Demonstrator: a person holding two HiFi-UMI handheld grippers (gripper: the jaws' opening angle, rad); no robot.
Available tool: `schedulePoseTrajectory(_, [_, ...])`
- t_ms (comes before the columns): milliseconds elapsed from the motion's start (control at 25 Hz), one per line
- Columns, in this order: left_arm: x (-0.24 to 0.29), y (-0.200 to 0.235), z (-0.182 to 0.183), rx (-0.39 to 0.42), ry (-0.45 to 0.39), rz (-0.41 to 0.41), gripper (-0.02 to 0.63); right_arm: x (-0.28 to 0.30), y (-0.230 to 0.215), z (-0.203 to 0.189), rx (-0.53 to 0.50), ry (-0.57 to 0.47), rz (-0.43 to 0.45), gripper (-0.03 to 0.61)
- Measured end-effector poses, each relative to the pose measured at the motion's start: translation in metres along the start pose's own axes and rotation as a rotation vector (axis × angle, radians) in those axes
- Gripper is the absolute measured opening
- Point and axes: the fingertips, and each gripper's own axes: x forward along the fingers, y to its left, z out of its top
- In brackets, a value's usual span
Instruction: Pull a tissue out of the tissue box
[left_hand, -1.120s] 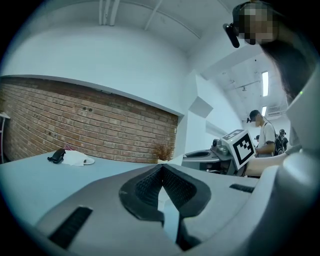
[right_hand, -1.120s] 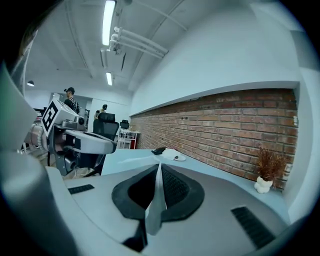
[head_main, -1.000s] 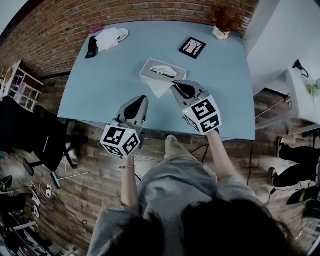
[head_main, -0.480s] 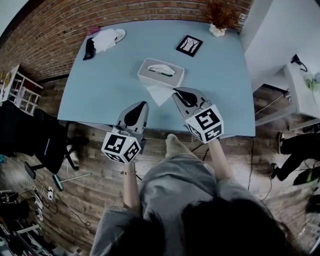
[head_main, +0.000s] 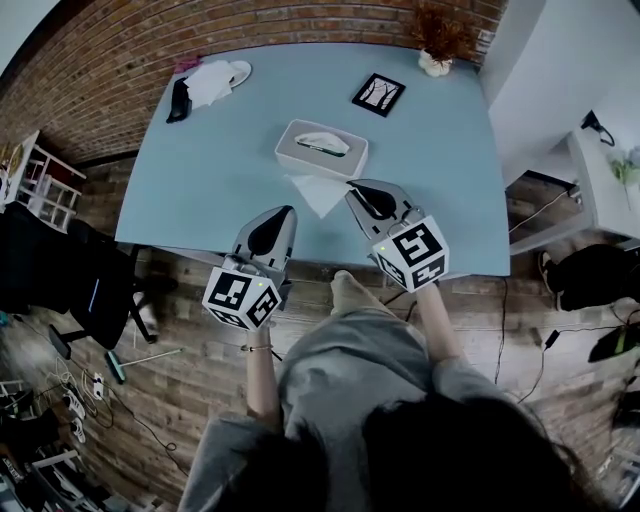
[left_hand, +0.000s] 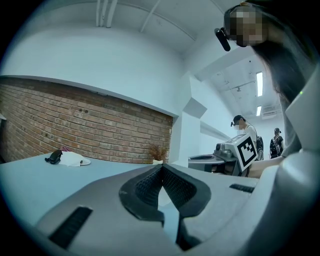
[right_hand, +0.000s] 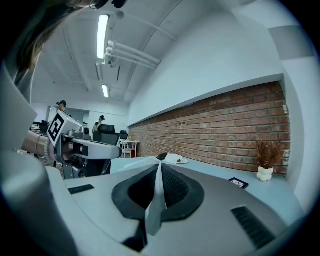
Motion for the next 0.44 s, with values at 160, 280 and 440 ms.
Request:
schedulePoseTrajectory(160, [0.003, 0.0017, 0.001, 0.003, -0.001, -0.002, 0.003, 0.0003, -0.0031, 0.0013, -0.001, -0.005, -0.002, 0.0])
schedulePoseTrajectory(280, [0.0051, 0.0023, 0.0011, 0.003, -0.001, -0.005, 0.003, 0.001, -0.0042, 0.0015, 0.0, -0.006, -0.001, 0.0])
schedulePoseTrajectory(440, [0.0073, 0.0023, 0.0003, 0.005, 0.0, -0.005, 0.003, 0.0018, -0.0034, 0.0008, -0.003, -0.005, 0.008, 0.002])
